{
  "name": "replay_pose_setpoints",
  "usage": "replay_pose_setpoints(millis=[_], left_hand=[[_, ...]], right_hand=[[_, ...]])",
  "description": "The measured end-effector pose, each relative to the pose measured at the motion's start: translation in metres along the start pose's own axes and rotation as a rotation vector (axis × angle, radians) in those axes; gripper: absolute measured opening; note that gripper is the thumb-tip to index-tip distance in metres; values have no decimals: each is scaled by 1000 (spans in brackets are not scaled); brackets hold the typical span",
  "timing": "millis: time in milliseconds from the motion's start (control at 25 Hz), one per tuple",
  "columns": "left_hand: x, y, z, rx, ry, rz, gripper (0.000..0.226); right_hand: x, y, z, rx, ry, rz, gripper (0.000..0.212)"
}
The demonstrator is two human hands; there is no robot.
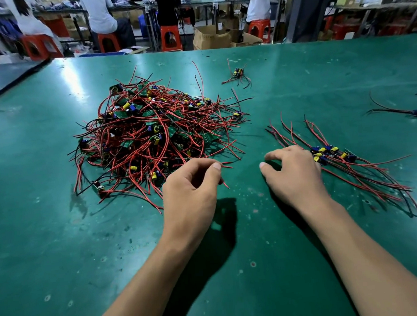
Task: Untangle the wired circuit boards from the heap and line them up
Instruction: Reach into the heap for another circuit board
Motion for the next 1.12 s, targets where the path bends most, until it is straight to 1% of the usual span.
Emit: replay_pose_setpoints(millis=[80,160,200,320,400,480,560,720,800,880,960,1040,1120], left_hand=[[-14,0,-7,77,-173,-114,8],[-29,-4,-9,105,-378,-202,8],[-35,-7,-6,84,-489,-212,11],[-45,-18,11,-56,-847,-141,23],[-48,-21,19,-119,-936,-112,30],[-47,-21,22,-129,-921,-91,36],[-45,-21,24,-115,-865,-74,37],[-42,-20,17,-29,-749,-88,26],[-40,-17,13,-5,-712,-108,24],[-39,-16,10,0,-678,-120,22],[-34,-16,9,14,-648,-95,22],[-26,-15,6,51,-602,-52,23],[-19,-13,4,76,-598,-23,26]], right_hand=[[-2,-1,-1,9,4,-17,26],[-2,-1,3,-19,-20,-22,25],[-1,0,6,-40,-38,-25,24],[1,8,18,-72,-10,-55,23],[6,13,26,-98,37,-57,22],[8,14,28,-111,7,-29,22],[6,11,21,-81,-26,-20,22],[4,7,5,19,-1,-29,25],[4,6,1,30,-30,-33,26],[3,5,4,0,-66,-47,24],[6,6,16,-87,-146,-41,21],[11,12,34,-194,-247,1,17],[17,17,44,-255,-298,57,14]])
Point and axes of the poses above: each hand's wrist, its own y-axis away from the middle knuckle, its own x-axis out of the palm, z = x × y, the point moved 9 cm from there along -y, towards the middle knuckle, and after that the axes turned 4 degrees about z, right-handed, at the moved point
